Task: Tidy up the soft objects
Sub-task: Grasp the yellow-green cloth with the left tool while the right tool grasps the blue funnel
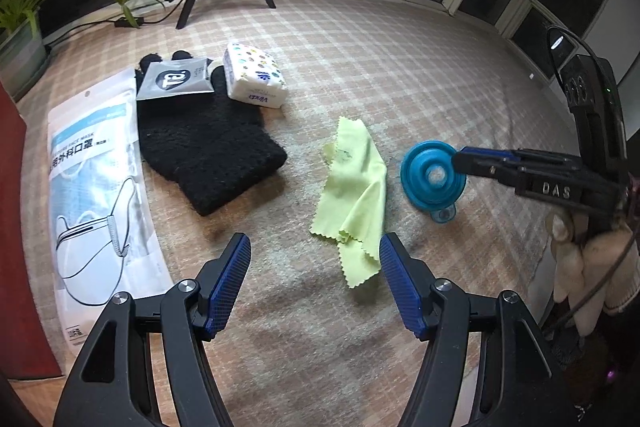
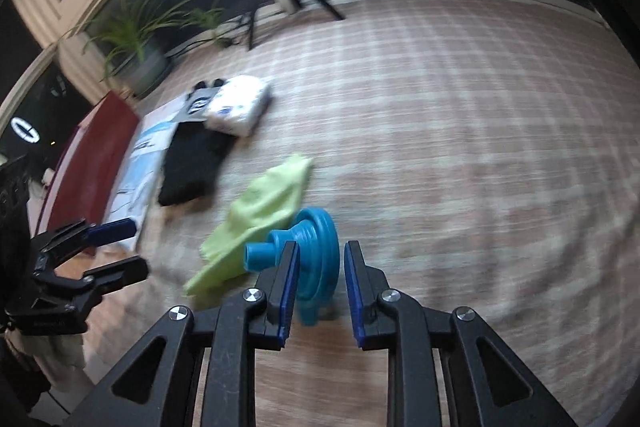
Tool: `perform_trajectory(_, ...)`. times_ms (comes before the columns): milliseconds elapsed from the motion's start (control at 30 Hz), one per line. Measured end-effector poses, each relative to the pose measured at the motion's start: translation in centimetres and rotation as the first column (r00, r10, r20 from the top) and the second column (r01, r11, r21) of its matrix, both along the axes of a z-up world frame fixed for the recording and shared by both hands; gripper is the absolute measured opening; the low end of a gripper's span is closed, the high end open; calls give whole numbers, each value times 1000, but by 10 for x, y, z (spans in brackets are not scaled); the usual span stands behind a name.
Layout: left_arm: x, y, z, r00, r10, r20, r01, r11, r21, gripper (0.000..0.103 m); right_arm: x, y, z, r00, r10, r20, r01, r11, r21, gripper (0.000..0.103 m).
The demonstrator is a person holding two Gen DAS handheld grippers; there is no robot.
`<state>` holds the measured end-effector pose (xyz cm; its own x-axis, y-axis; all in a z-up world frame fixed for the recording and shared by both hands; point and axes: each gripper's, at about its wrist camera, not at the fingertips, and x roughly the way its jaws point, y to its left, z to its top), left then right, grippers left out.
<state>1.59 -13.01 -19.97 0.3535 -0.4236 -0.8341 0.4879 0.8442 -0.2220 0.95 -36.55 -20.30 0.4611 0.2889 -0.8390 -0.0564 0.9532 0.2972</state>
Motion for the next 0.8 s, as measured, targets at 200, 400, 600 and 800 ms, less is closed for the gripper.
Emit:
perform_trajectory(200,-1,-18,-6,999,-45,2,45,999,3,67,-8,-6,1,998,48,39,-47,999,-20,43)
perform_trajectory(400,1,-46,-16,995,-96,27,95,994,51,67,-16,8,0,987,116,111,-106,990,-98,57)
perform_trajectory(600,2,-71,-32,987,-140,73,128,982,139,67,-10,14,-16,987,123,105,-108,984,-141,57)
perform_trajectory(800,9,-79,-45,987,-135,89,118,977,176,66,-4,17,-31,988,132,79,-118,981,-153,58)
